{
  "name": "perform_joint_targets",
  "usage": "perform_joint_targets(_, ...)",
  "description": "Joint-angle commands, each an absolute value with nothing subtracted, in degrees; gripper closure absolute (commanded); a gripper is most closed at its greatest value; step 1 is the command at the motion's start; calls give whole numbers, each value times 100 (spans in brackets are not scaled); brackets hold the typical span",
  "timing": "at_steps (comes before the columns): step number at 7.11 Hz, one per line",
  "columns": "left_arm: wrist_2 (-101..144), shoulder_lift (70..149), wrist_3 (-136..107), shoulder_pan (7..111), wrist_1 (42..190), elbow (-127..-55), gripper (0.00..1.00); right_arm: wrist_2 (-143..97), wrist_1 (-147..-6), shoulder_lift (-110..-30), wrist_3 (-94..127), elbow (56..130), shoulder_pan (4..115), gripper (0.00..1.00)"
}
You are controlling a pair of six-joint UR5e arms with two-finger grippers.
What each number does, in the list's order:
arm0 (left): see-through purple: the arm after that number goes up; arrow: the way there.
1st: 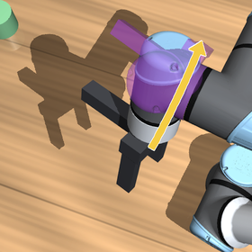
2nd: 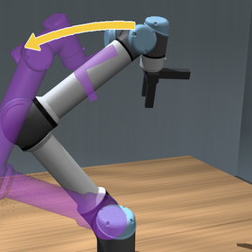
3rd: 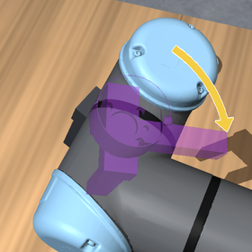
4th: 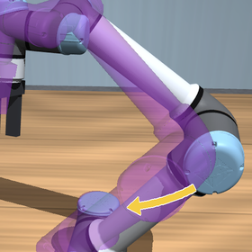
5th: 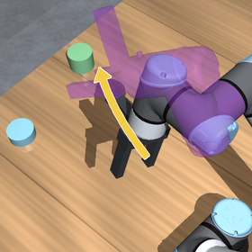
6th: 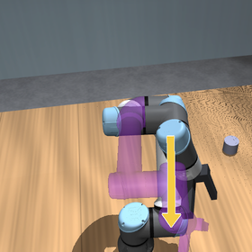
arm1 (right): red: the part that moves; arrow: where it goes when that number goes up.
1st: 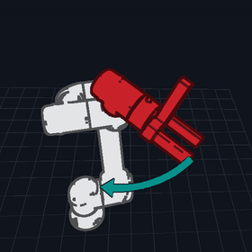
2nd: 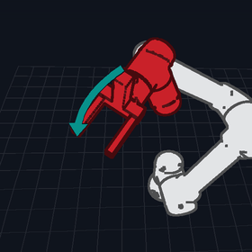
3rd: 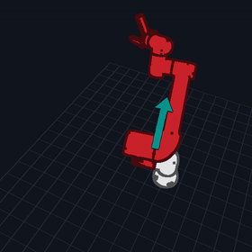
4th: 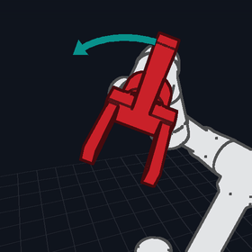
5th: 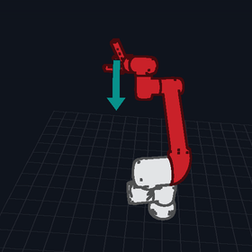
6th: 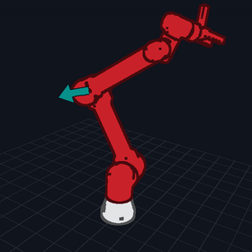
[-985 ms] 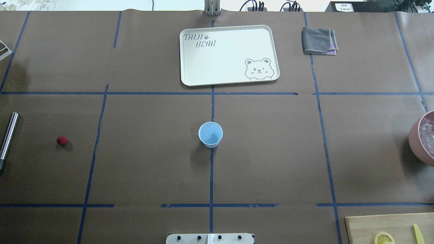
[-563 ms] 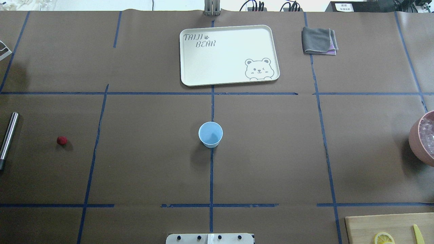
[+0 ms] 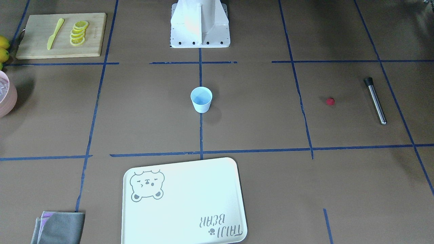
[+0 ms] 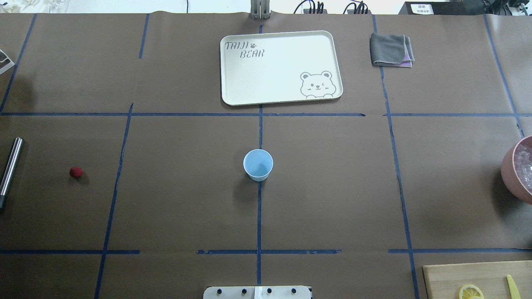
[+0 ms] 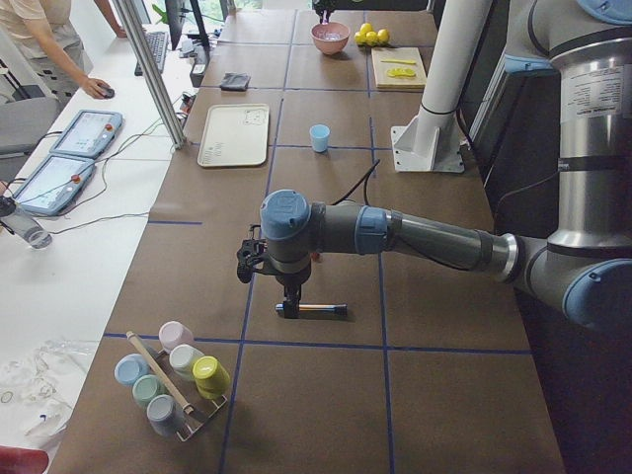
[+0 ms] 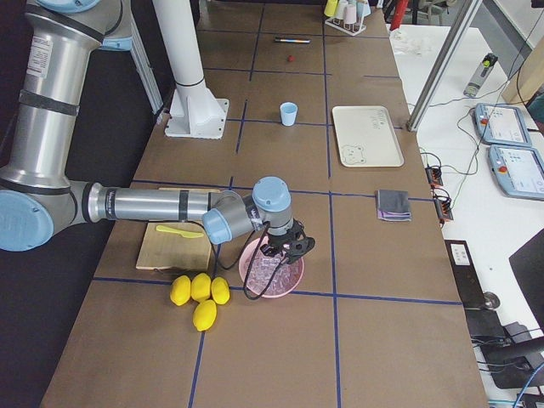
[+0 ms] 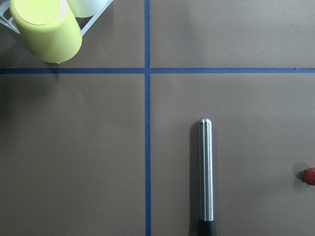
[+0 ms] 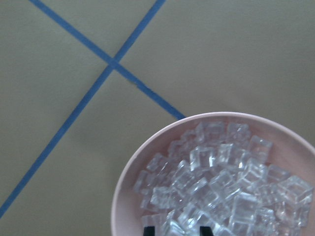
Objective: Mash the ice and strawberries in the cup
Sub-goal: 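Grasp an ice cube from the pink bowl with the right gripper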
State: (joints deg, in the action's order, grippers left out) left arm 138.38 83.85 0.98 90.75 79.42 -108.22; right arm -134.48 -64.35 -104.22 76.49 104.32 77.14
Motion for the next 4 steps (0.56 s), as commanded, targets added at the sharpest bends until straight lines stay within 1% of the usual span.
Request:
perform_joint_targets(1, 13843, 8297, 97, 9070, 7963, -10977, 0, -13737, -6434, -9865, 8222, 11036, 7097, 100)
perform_joint_targets(2, 13834, 8297, 79, 9070, 7963, -10986, 0, -13711, -6425, -9409, 8679, 11161, 6675, 98)
perform_joint_targets(4, 13834, 8297, 79, 9062, 7972, -11012, 0, -13554, -6451, -8311, 9453, 11162, 5710, 98)
